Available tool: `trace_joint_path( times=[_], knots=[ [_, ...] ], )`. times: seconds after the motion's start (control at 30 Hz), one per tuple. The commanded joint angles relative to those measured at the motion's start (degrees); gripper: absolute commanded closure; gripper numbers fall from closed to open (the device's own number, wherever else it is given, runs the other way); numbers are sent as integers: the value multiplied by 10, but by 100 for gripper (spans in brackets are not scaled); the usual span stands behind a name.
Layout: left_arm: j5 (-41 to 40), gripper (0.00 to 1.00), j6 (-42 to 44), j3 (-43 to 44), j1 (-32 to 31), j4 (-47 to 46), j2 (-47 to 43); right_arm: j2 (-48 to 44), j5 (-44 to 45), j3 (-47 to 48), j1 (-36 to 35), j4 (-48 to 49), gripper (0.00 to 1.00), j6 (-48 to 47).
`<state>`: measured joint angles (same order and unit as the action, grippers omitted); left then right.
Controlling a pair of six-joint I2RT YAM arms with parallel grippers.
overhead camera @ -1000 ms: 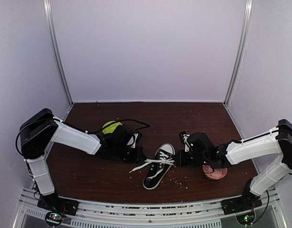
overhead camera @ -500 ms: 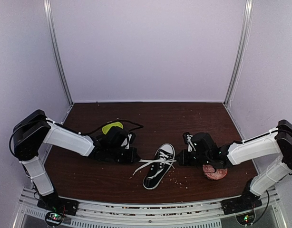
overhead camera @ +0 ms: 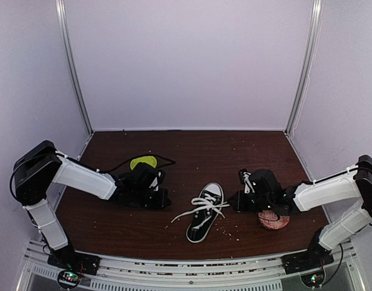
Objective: Tie the shoes
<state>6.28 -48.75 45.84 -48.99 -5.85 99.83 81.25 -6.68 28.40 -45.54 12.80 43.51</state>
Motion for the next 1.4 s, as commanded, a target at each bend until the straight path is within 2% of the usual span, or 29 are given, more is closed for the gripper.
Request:
trace_joint_path(
  times=[0.0,0.13,0.2,0.23,0.27,0.33,0.37,0.47,0.5,0.53,0.57,0.63,0.77,0.87,0.93,0.97,1.03,1.13,1.23,1.37],
  knots=[
    [-14,100,6,-5,4,-9,-16,-17,30,-13,12,-8,100,-1],
    [0,100,18,-1,4,-22,-21,-26,20,-9,12,-7,100,-14],
    [5,100,31,3,4,-26,-28,-30,16,-4,12,-11,92,-21],
    [3,100,41,5,4,-23,-34,-34,13,-1,12,-13,85,-26],
    [-6,95,48,6,4,-16,-44,-39,9,1,12,-13,76,-32],
    [-35,76,65,2,4,-3,-74,-57,4,6,12,-19,55,-46],
    [-57,63,75,-2,4,6,-93,-68,7,11,12,-28,45,-55],
    [-122,31,111,-11,9,41,-156,-106,41,37,18,-83,25,-86],
    [-137,26,126,-11,15,58,-176,-116,53,48,24,-106,19,-99],
    [-146,25,143,-10,25,75,-195,-125,62,60,33,-127,5,-112],
    [-149,24,156,-12,42,93,-214,-132,65,70,47,-142,0,-124],
    [-140,24,177,-22,94,122,-257,-144,64,85,88,-167,0,-144],
    [-97,23,202,-84,276,144,-371,-175,60,92,202,-198,1,-183],
    [-109,12,220,-139,452,149,-486,-213,52,74,306,-198,0,-199],
    [-144,3,228,-180,535,134,-563,-244,59,51,383,-178,1,-196],
    [-173,2,232,-199,558,125,-594,-260,73,37,406,-165,1,-194],
    [-236,2,258,-232,568,96,-640,-290,126,10,430,-138,1,-202],
    [-269,2,283,-286,569,30,-655,-326,209,-37,433,-79,1,-222],
    [-263,2,311,-292,569,-7,-615,-338,248,-97,435,14,0,-234],
    [-235,2,339,-305,569,-78,-544,-326,275,-112,437,70,0,-261]
  ],
)
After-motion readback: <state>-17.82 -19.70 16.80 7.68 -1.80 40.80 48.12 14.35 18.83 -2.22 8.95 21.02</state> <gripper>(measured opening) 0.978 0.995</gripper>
